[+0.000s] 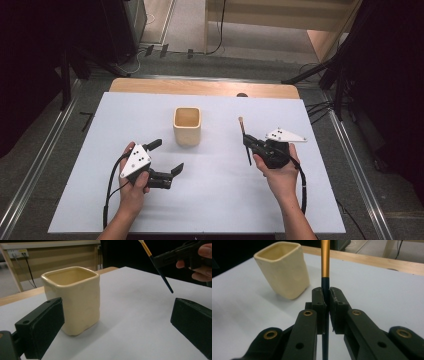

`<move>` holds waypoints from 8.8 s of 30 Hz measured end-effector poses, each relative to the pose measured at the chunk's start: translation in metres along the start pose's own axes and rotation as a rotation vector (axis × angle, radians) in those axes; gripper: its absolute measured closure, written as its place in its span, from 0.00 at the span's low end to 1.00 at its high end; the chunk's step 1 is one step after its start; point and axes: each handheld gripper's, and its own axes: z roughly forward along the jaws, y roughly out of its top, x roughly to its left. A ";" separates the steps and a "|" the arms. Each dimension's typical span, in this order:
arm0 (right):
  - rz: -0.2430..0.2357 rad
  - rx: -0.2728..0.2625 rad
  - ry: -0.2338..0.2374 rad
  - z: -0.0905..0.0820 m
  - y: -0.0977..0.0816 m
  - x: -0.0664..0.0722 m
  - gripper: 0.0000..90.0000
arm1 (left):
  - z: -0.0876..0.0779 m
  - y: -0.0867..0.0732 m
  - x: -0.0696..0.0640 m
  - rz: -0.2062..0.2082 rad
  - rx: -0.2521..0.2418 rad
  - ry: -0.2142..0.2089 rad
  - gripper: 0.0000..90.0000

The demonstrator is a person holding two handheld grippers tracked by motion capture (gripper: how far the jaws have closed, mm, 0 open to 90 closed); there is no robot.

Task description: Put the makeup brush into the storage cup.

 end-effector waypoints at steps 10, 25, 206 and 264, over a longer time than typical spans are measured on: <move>0.033 -0.066 0.082 0.003 -0.007 0.010 0.94 | 0.018 0.005 -0.010 0.010 -0.013 -0.053 0.00; 0.027 -0.193 0.200 0.005 -0.006 0.037 0.94 | 0.033 0.003 -0.026 -0.032 0.003 -0.147 0.05; -0.015 -0.154 -0.052 -0.081 -0.100 -0.056 0.01 | 0.065 0.079 0.039 -0.111 -0.070 -0.039 0.94; -0.016 -0.146 -0.057 -0.078 -0.102 -0.056 0.04 | 0.096 0.036 0.062 -0.131 0.041 0.086 0.93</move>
